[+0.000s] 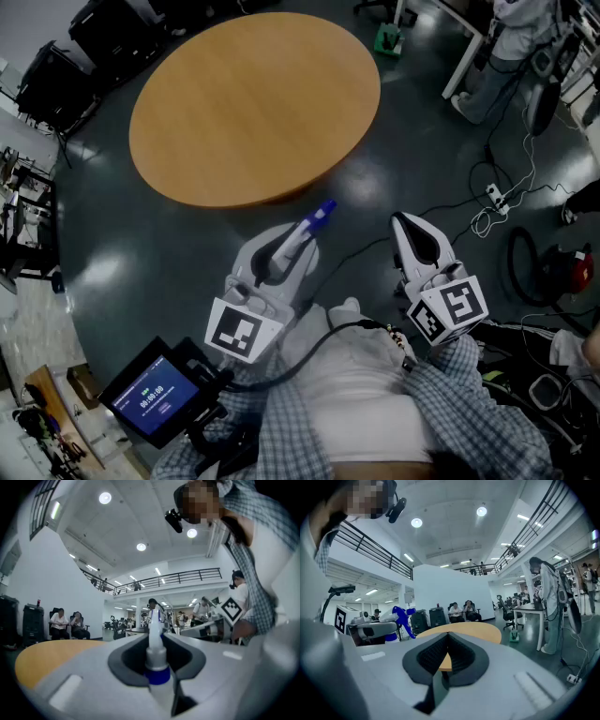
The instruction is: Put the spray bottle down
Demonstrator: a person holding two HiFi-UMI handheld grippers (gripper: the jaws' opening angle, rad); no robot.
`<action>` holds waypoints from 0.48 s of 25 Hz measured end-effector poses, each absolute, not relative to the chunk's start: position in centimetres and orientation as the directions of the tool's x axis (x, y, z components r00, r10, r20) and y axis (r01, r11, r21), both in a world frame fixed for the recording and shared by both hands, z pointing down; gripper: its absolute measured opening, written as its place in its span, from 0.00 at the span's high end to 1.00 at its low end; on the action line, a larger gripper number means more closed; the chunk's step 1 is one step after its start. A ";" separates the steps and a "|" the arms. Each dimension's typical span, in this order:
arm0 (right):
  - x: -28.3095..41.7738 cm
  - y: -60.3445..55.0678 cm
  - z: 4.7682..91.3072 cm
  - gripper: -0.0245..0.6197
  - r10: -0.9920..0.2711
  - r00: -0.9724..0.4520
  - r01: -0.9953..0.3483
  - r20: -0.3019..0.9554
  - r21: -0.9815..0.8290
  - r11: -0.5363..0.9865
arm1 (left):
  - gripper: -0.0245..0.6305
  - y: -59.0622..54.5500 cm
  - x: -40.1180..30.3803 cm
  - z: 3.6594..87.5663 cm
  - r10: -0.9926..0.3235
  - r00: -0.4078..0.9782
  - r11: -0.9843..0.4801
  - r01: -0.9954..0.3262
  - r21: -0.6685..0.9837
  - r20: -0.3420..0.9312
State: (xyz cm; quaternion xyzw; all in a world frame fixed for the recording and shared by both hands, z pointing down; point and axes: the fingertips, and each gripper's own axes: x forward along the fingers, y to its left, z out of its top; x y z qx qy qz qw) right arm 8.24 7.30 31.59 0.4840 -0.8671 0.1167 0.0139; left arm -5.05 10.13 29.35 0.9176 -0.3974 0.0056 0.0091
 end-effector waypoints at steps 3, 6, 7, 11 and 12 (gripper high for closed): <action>8.1 7.2 31.6 0.96 -0.836 -0.532 -0.842 0.134 -0.188 0.506 | 0.83 10.1 -5.1 29.5 -0.729 0.685 -0.685 -0.729 0.014 0.017; 8.1 7.2 31.7 0.96 -0.835 -0.534 -0.842 0.137 -0.184 0.508 | 0.83 10.1 -5.0 29.5 -0.727 0.686 -0.686 -0.727 0.016 0.015; 8.0 7.2 31.7 0.96 -0.834 -0.535 -0.841 0.138 -0.182 0.509 | 0.83 10.1 -5.0 29.5 -0.726 0.687 -0.687 -0.726 0.015 0.014; 8.0 7.2 31.7 0.96 -0.833 -0.535 -0.841 0.139 -0.178 0.511 | 0.83 10.1 -5.0 29.5 -0.725 0.688 -0.688 -0.726 0.010 0.015; 8.0 7.2 31.7 0.96 -0.833 -0.535 -0.841 0.139 -0.177 0.511 | 0.83 10.1 -5.0 29.5 -0.725 0.688 -0.688 -0.726 0.010 0.016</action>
